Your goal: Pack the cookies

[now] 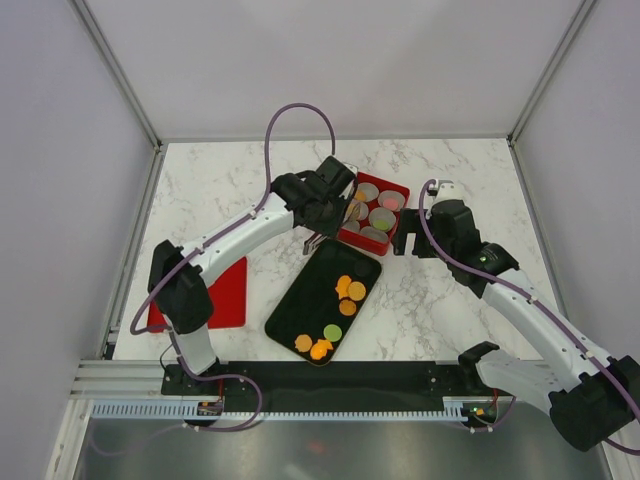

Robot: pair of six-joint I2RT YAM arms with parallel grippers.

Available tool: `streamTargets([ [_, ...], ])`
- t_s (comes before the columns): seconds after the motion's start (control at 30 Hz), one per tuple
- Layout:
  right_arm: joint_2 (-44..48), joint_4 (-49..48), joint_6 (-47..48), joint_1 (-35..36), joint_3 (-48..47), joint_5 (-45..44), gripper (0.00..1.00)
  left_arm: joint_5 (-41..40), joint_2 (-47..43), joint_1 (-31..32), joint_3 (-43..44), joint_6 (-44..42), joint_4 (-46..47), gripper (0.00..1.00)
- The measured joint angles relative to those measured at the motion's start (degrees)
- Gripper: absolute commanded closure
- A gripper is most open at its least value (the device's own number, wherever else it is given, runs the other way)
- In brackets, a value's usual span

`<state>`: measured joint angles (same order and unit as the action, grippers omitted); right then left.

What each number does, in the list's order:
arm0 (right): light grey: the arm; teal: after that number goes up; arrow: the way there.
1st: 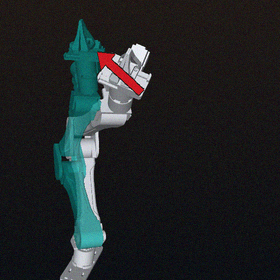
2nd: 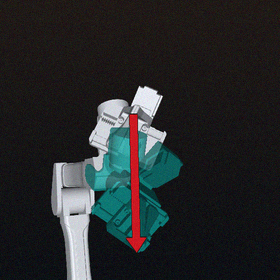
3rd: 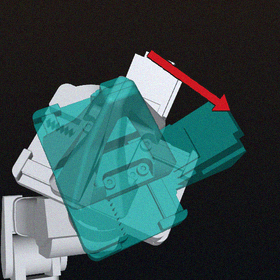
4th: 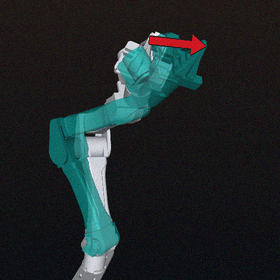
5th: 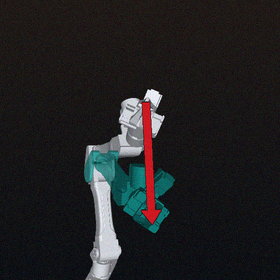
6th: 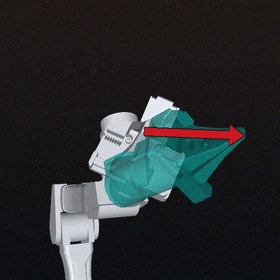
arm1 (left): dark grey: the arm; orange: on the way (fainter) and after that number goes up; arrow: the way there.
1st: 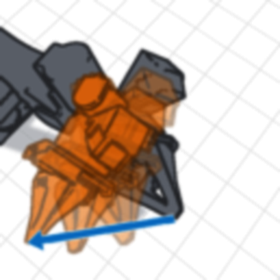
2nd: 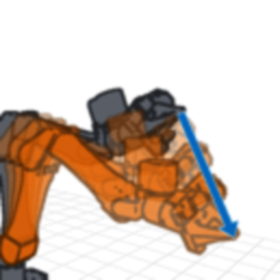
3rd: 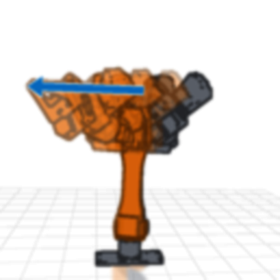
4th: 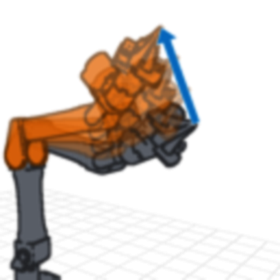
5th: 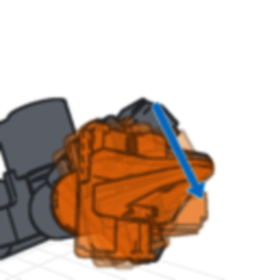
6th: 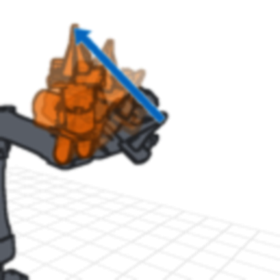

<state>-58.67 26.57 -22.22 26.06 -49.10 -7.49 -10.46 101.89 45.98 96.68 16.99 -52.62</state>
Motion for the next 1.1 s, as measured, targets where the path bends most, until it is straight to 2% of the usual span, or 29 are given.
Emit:
streamTargets([
  [1.1,0.9,0.0,0.0,-0.1,0.0,1.5,0.02,0.7,1.8,-1.0,-4.1,-0.4,2.2,0.57],
])
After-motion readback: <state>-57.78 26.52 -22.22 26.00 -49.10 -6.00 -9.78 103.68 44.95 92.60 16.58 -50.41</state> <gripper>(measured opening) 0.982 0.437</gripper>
